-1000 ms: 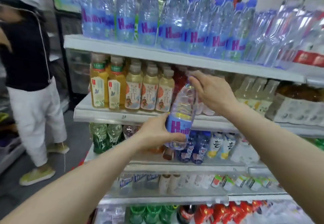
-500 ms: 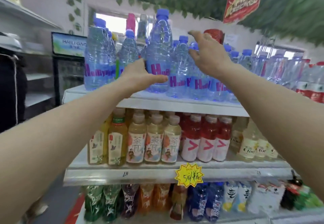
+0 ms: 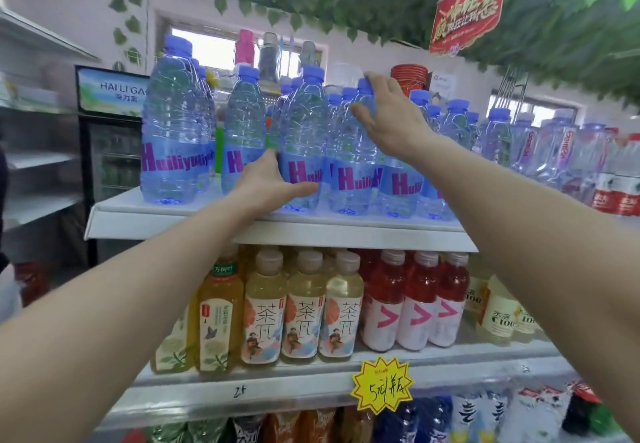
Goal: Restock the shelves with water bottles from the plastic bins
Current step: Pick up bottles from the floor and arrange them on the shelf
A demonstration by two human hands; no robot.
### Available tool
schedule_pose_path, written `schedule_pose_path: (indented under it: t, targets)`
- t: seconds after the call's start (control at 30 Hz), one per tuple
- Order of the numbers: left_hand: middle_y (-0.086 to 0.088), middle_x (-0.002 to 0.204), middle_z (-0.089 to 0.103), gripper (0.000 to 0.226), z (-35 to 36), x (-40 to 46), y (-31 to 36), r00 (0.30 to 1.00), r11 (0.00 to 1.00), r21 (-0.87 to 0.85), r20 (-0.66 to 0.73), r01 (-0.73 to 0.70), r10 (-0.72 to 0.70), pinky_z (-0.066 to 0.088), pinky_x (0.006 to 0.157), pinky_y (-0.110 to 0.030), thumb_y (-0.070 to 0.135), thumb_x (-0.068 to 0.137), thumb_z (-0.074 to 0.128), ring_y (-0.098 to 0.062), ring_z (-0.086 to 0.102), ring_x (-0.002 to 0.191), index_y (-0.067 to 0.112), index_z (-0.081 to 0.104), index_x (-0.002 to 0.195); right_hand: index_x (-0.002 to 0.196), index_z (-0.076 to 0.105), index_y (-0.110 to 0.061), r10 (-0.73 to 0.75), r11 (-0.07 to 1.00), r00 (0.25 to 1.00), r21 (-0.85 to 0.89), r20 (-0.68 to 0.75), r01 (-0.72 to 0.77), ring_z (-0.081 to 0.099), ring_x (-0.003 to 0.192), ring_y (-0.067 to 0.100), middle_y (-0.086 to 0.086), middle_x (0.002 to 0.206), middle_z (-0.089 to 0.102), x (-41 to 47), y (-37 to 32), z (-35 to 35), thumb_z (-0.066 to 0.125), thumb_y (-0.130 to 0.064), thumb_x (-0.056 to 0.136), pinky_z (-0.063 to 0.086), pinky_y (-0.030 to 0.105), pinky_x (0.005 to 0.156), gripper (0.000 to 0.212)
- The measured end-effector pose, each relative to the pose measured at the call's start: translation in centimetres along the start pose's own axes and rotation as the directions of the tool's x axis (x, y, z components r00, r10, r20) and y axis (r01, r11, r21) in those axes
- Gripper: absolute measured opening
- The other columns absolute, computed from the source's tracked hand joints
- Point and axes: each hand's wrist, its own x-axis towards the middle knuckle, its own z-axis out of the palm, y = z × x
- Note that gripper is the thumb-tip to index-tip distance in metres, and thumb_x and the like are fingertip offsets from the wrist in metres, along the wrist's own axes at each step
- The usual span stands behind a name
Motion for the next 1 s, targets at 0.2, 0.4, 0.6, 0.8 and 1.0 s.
schedule_pose_path:
  t: [0.2, 0.4, 0.6, 0.8, 1.0]
  targets:
    - [0.01, 0.108, 0.064, 0.064, 0.1, 0.0, -0.4, 0.999, 0.999, -0.038, 0.054, -0.006, 0.008, 0.047, 0.088, -0.029, 0.045, 0.071, 0.082, -0.01, 0.062, 0.098, 0.025, 0.048, 0.121, 0.149, 0.025, -0.012, 0.0, 0.999, 1.0, 0.044, -0.03, 0.001, 0.047, 0.124, 0.035, 0.013, 0.147, 0.035, 0.0, -0.2, 0.5, 0.047, -0.038, 0.101, 0.039, 0.045, 0.1, 0.058]
    - [0.012, 0.104, 0.064, 0.07, -0.3, -0.2, -0.8, 0.997, 0.998, -0.058, 0.082, 0.003, 0.002, 0.048, 0.094, -0.032, 0.042, 0.066, 0.086, -0.008, 0.062, 0.096, 0.024, 0.051, 0.123, 0.149, 0.024, -0.013, 0.008, 1.0, 0.999, 0.027, -0.046, -0.006, 0.049, 0.12, 0.036, 0.013, 0.146, 0.034, -0.1, -0.3, 0.7, 0.047, -0.037, 0.101, 0.04, 0.045, 0.097, 0.058]
    - [0.012, 0.103, 0.062, 0.07, -0.3, -0.2, -0.8, 0.996, 0.998, -0.062, 0.09, 0.004, 0.001, 0.048, 0.088, -0.028, 0.044, 0.064, 0.086, -0.005, 0.061, 0.093, 0.024, 0.051, 0.122, 0.149, 0.023, -0.013, 0.02, 0.999, 0.999, 0.031, -0.044, -0.018, 0.049, 0.121, 0.036, 0.012, 0.147, 0.034, -0.2, -0.4, 0.8, 0.047, -0.036, 0.101, 0.04, 0.047, 0.099, 0.058]
    - [0.017, 0.095, 0.058, 0.067, 0.3, -0.3, -0.5, 0.999, 1.0, -0.027, 0.047, -0.006, 0.007, 0.043, 0.08, -0.023, 0.043, 0.066, 0.085, -0.003, 0.058, 0.086, 0.025, 0.048, 0.119, 0.15, 0.021, -0.012, 0.025, 0.999, 0.997, 0.046, -0.079, -0.021, 0.051, 0.118, 0.037, 0.015, 0.145, 0.035, -0.5, -0.7, 1.3, 0.045, -0.033, 0.103, 0.041, 0.047, 0.094, 0.057]
    - [0.017, 0.096, 0.059, 0.063, 0.1, -0.3, -0.4, 0.997, 1.0, -0.027, 0.074, -0.004, 0.006, 0.043, 0.08, -0.024, 0.04, 0.069, 0.085, 0.0, 0.058, 0.086, 0.025, 0.047, 0.118, 0.154, 0.015, -0.017, 0.058, 0.992, 0.99, 0.116, -0.125, -0.044, 0.052, 0.122, 0.036, 0.015, 0.149, 0.039, -1.0, -0.5, 2.2, 0.043, -0.035, 0.103, 0.043, 0.048, 0.096, 0.06]
